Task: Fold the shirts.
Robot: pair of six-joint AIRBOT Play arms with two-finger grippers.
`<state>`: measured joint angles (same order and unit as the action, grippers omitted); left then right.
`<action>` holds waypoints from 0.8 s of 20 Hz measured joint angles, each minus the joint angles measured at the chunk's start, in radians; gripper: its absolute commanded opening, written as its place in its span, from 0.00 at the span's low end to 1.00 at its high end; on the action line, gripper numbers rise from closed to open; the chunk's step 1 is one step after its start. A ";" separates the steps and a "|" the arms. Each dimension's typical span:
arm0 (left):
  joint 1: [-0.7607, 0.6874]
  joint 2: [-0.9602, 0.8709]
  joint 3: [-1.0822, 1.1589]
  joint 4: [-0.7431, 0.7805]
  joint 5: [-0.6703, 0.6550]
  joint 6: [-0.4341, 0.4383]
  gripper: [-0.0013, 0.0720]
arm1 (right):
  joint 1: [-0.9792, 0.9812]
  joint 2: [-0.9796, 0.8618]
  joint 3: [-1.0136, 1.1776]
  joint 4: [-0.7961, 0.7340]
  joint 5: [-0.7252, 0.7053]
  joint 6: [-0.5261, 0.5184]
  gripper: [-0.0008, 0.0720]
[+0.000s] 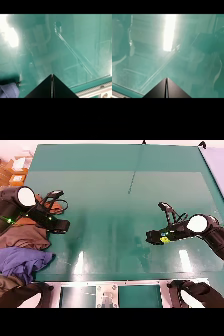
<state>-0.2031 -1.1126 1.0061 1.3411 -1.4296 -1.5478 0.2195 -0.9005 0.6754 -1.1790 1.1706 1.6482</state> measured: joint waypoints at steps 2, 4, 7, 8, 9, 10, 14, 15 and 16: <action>0.000 0.000 0.000 0.000 0.000 0.000 0.06 | 0.000 0.000 -0.002 0.000 0.000 0.000 0.04; 0.000 0.000 0.000 0.000 0.000 0.000 0.06 | 0.000 0.000 -0.004 0.000 0.000 0.000 0.04; 0.000 0.000 0.000 0.000 0.000 0.000 0.06 | 0.000 0.000 -0.006 0.000 0.000 0.000 0.04; 0.000 0.000 0.000 0.000 0.001 0.000 0.06 | 0.000 0.000 -0.006 0.000 0.000 0.000 0.04; 0.000 0.000 0.000 0.000 0.001 0.000 0.06 | 0.000 0.000 -0.006 0.000 0.000 0.000 0.04; 0.000 0.000 0.000 0.000 0.001 0.000 0.06 | 0.000 0.000 -0.006 0.000 0.000 0.000 0.04; 0.000 0.000 0.000 0.000 0.001 0.000 0.06 | 0.000 0.000 -0.006 0.000 0.000 0.000 0.04; 0.000 0.000 -0.001 0.000 0.010 0.000 0.06 | 0.000 0.000 -0.006 0.000 0.000 0.000 0.04; 0.000 0.000 -0.001 0.000 0.036 0.000 0.06 | 0.000 0.000 -0.006 0.000 0.000 0.000 0.04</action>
<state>-0.2031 -1.1130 1.0054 1.3411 -1.3933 -1.5475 0.2195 -0.9005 0.6693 -1.1790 1.1706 1.6482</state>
